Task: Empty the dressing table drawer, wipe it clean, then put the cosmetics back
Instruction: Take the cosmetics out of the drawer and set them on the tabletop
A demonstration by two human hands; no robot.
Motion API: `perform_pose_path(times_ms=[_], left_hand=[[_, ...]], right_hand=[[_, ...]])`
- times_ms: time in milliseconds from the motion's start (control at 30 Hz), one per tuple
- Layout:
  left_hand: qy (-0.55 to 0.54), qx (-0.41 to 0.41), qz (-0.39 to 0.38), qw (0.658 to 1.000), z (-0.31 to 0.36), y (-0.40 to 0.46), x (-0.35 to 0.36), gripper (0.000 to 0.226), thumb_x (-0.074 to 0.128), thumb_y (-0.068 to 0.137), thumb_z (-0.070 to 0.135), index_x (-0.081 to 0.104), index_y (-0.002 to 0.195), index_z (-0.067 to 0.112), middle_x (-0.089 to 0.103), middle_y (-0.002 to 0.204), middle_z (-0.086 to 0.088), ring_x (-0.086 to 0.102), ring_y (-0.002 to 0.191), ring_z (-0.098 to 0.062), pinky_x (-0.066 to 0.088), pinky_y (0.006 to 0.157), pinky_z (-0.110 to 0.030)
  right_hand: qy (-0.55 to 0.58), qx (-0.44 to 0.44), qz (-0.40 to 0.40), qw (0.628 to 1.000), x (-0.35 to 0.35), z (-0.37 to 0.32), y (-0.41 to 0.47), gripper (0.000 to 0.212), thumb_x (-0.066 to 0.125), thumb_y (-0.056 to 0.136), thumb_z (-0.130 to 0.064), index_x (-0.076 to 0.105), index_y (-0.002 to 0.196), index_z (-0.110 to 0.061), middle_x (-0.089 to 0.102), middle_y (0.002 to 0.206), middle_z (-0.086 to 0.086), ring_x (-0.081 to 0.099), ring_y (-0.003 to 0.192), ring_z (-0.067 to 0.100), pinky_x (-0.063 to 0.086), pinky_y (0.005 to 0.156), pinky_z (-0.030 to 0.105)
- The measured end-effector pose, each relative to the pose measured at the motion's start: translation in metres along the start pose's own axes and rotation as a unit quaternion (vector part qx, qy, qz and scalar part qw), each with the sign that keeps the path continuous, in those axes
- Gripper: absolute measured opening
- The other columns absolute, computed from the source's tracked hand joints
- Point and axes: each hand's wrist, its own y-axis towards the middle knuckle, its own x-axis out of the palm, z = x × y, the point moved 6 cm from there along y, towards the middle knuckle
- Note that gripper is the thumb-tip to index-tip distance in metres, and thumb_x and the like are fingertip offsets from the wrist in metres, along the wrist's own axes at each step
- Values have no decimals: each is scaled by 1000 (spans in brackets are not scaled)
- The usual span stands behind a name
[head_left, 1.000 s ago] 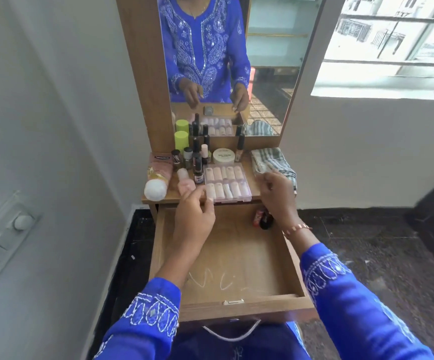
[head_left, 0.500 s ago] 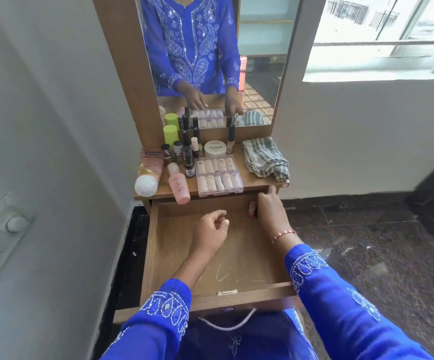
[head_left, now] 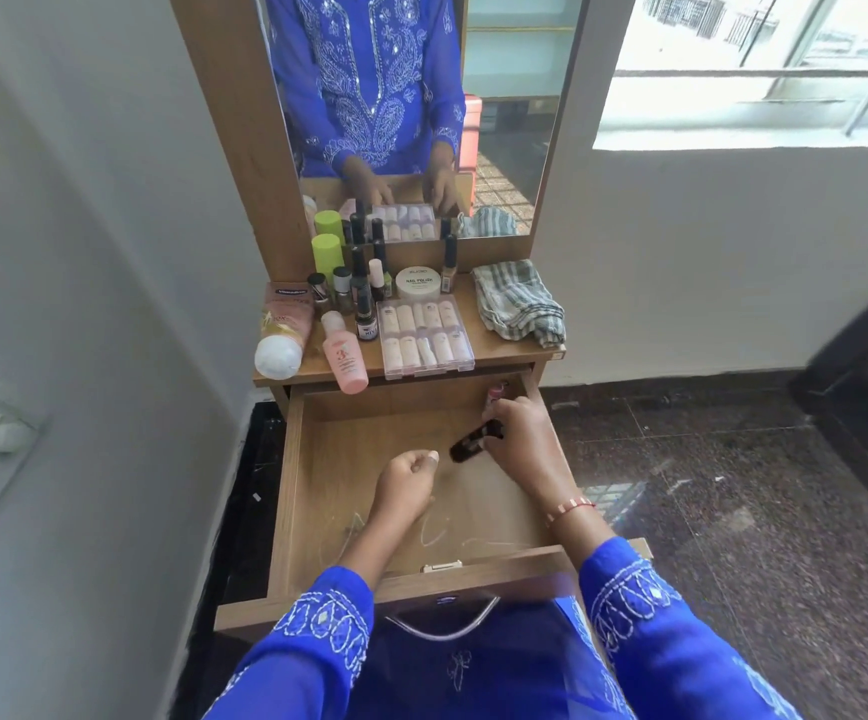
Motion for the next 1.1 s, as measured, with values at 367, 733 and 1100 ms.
perform_pose_path(times_ms=[367, 733, 1100], left_hand=[[-339, -71, 13, 938, -7, -7, -20, 8, 54, 91, 8, 56, 88, 1, 60, 85, -16, 60, 72, -25, 57, 62, -29], [-371, -20, 16, 928, 5, -9, -26, 8, 55, 87, -3, 59, 84, 4, 60, 80, -12, 61, 69, -21, 57, 62, -25], [-461, -124, -24, 878, -2, -14, -19, 14, 55, 90, 12, 53, 82, 0, 63, 69, -17, 65, 45, -16, 56, 49, -23]], right_hand=[[279, 97, -81, 952, 28, 6, -17, 19, 71, 78, -4, 64, 94, -9, 57, 70, 1, 58, 52, 10, 55, 57, 23], [343, 114, -65, 930, 33, 9, -15, 7, 65, 85, -13, 64, 90, -8, 63, 68, 3, 57, 49, 11, 54, 61, 27], [208, 110, 100, 967, 9, 12, 18, 12, 58, 89, -13, 66, 94, -7, 65, 87, 13, 63, 70, 14, 48, 70, 24]])
